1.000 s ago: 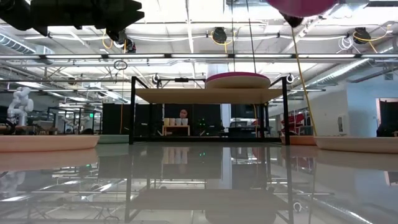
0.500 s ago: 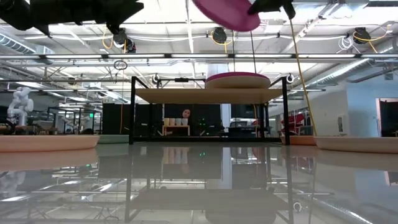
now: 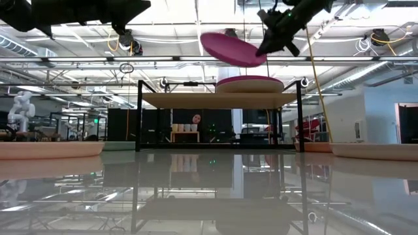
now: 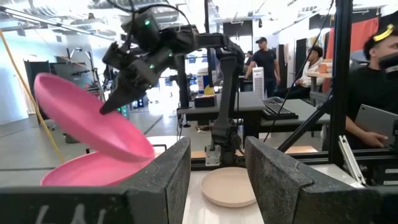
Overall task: Place and stack plates onto a shelf
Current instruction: Stack the pink plate on top of the pink plate on the shelf
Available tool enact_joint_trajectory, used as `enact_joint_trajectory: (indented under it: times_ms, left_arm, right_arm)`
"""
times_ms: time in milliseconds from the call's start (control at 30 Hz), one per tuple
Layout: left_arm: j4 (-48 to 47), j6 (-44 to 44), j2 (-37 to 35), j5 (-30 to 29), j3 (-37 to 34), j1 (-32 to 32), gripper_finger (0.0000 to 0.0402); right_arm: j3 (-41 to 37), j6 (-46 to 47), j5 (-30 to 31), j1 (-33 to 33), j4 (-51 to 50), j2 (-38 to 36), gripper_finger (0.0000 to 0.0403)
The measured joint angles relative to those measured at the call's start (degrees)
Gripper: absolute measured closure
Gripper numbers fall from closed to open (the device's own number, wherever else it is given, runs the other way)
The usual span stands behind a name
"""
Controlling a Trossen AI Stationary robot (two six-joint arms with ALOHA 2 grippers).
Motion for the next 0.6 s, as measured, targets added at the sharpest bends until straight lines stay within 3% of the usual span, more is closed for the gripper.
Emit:
enact_joint_trajectory:
  times_ms: [233, 600]
  left_arm:
    - [-0.39, -0.22, 0.0, 0.0, 0.0, -0.01, 0.0243]
    - [-0.44, -0.57, -0.01, 0.0, 0.0, 0.01, 0.0243]
  right_arm:
    - [0.07, -2.32, -1.5, -5.26, -3.86, 2.03, 0.0403]
    - [-1.84, -4.59, -0.97, -6.05, -4.85, 2.01, 0.0385]
